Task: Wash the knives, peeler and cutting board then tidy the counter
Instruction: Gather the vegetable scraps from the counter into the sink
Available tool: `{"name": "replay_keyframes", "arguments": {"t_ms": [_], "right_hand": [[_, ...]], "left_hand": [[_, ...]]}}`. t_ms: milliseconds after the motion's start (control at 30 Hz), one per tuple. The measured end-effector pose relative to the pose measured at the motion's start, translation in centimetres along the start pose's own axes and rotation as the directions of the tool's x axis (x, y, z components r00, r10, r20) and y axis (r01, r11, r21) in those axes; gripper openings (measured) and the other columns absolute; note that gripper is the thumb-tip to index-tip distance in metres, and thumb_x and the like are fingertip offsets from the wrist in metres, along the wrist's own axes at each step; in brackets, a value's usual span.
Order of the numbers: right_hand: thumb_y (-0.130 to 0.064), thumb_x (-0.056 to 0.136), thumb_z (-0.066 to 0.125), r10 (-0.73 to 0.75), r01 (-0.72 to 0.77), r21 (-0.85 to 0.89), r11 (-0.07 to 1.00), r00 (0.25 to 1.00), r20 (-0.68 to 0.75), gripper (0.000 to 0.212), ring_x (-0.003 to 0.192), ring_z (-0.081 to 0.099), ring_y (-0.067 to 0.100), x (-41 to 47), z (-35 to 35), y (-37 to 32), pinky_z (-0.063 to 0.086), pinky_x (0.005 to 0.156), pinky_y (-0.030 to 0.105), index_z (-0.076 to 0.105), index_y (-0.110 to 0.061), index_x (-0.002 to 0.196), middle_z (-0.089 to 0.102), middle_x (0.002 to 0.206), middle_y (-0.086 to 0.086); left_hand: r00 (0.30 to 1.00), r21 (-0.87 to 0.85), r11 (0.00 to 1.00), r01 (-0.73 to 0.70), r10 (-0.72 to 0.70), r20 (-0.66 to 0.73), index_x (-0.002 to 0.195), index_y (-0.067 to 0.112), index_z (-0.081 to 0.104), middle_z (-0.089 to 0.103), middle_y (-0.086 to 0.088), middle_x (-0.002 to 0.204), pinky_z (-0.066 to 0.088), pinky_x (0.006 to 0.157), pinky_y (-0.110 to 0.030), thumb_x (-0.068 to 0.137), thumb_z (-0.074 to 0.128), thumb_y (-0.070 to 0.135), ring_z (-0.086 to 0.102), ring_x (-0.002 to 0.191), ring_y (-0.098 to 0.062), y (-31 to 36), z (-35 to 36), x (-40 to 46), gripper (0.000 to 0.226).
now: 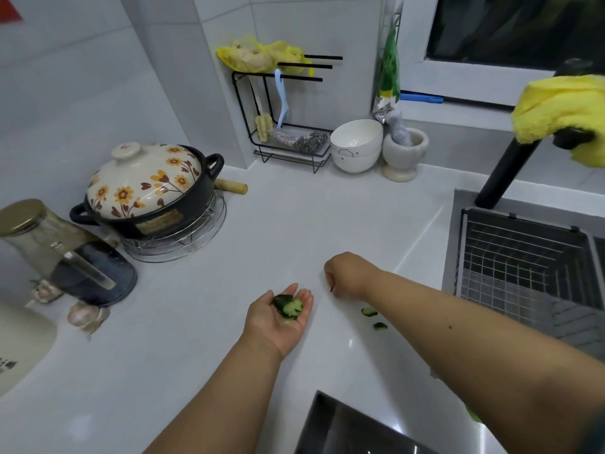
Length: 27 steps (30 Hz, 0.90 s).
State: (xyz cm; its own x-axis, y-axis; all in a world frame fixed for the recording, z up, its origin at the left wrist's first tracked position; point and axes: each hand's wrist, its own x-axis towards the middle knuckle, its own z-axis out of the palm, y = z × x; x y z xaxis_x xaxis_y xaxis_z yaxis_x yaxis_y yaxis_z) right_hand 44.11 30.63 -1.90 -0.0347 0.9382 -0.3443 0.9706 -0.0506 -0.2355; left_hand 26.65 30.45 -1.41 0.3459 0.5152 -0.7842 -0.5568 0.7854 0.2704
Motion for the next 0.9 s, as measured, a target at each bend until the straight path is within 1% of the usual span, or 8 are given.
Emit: {"name": "replay_keyframes", "arguments": {"t_ms": [167,300,400,500,600,700,767,900], "right_hand": [[-0.006,0.082,0.056,0.047,-0.049,0.046,0.998,0.998,0.039,0.023,0.084,0.051,0.019,-1.0,-0.3,0.3,0.042,0.069,0.027,0.065,-0.002,0.103,0.065,0.109,0.011],[-0.009,0.081,0.058,0.059,-0.061,0.017,0.998,0.994,0.089,0.022,0.081,0.052,0.019,-1.8,0.1,0.0,0.042,0.067,0.028,0.065,-0.001,0.100,0.066,0.107,0.011],[-0.010,0.077,0.065,0.078,-0.067,0.272,0.960,0.997,-0.028,0.009,0.079,0.057,0.015,-2.7,-2.0,0.0,0.045,0.065,0.024,0.064,-0.011,0.086,0.064,0.090,0.001],[-0.006,0.075,0.069,0.011,0.071,0.535,0.842,0.989,-0.149,0.009,0.063,0.055,0.005,-3.7,-4.9,-1.3,0.047,0.062,0.022,0.067,-0.012,0.082,0.061,0.072,-0.008],[-0.012,0.081,0.072,-0.092,0.134,0.601,0.788,0.991,-0.100,0.005,0.066,0.063,0.002,-4.2,-6.2,-2.1,0.054,0.069,0.022,0.072,-0.011,0.086,0.069,0.074,-0.007],[-0.012,0.084,0.069,0.038,0.080,0.640,0.764,0.985,-0.168,0.006,0.068,0.063,0.007,-4.4,-6.2,0.1,0.055,0.066,0.022,0.072,-0.007,0.087,0.068,0.075,-0.003],[-0.016,0.082,0.072,0.130,-0.032,0.502,0.865,0.978,-0.163,0.011,0.076,0.060,0.013,-4.7,-5.4,2.5,0.052,0.067,0.024,0.071,-0.011,0.092,0.063,0.079,-0.004],[-0.033,0.069,0.080,0.182,-0.191,0.051,0.980,0.972,0.149,0.054,0.095,0.053,0.018,-5.7,-1.4,4.3,0.050,0.082,0.032,0.054,-0.022,0.116,0.049,0.107,-0.004]], "left_hand": [[0.994,-0.086,0.991,-0.105,0.105,-0.006,0.103,-0.007,0.058,0.058,-0.023,0.107,0.050,0.080,-0.041,0.104,0.029,0.032,0.059,0.099,-0.032,3.4,-0.1,0.0,0.048],[0.994,-0.028,0.994,-0.109,0.110,0.012,0.106,-0.006,0.059,0.057,-0.023,0.109,0.051,0.079,-0.041,0.104,0.029,0.032,0.057,0.107,-0.031,3.7,0.3,-0.3,0.048],[0.997,0.057,0.996,-0.070,0.067,0.045,0.105,-0.007,0.059,0.056,-0.023,0.106,0.049,0.084,-0.042,0.103,0.030,0.033,0.058,0.098,-0.031,2.2,1.5,-0.6,0.049],[0.997,0.089,0.996,-0.014,0.007,0.079,0.106,-0.007,0.058,0.058,-0.025,0.106,0.049,0.086,-0.044,0.103,0.030,0.033,0.059,0.096,-0.033,0.4,2.7,-0.8,0.049],[0.989,0.054,0.998,0.039,-0.046,0.139,0.111,-0.005,0.056,0.063,-0.023,0.111,0.051,0.079,-0.047,0.103,0.031,0.031,0.061,0.102,-0.034,-1.2,3.6,-0.8,0.045],[0.987,0.097,0.993,0.065,-0.079,0.141,0.110,-0.007,0.059,0.061,-0.026,0.110,0.052,0.076,-0.046,0.103,0.033,0.030,0.061,0.101,-0.035,-2.0,4.2,-0.7,0.045],[0.990,0.128,0.990,0.064,-0.079,0.119,0.108,-0.008,0.060,0.060,-0.027,0.108,0.052,0.075,-0.045,0.103,0.034,0.029,0.060,0.100,-0.035,-2.1,4.2,-0.6,0.046],[0.992,0.133,0.989,0.067,-0.080,0.095,0.105,-0.010,0.061,0.059,-0.027,0.110,0.052,0.077,-0.044,0.103,0.035,0.030,0.061,0.100,-0.035,-2.1,3.6,-0.4,0.047]]}}
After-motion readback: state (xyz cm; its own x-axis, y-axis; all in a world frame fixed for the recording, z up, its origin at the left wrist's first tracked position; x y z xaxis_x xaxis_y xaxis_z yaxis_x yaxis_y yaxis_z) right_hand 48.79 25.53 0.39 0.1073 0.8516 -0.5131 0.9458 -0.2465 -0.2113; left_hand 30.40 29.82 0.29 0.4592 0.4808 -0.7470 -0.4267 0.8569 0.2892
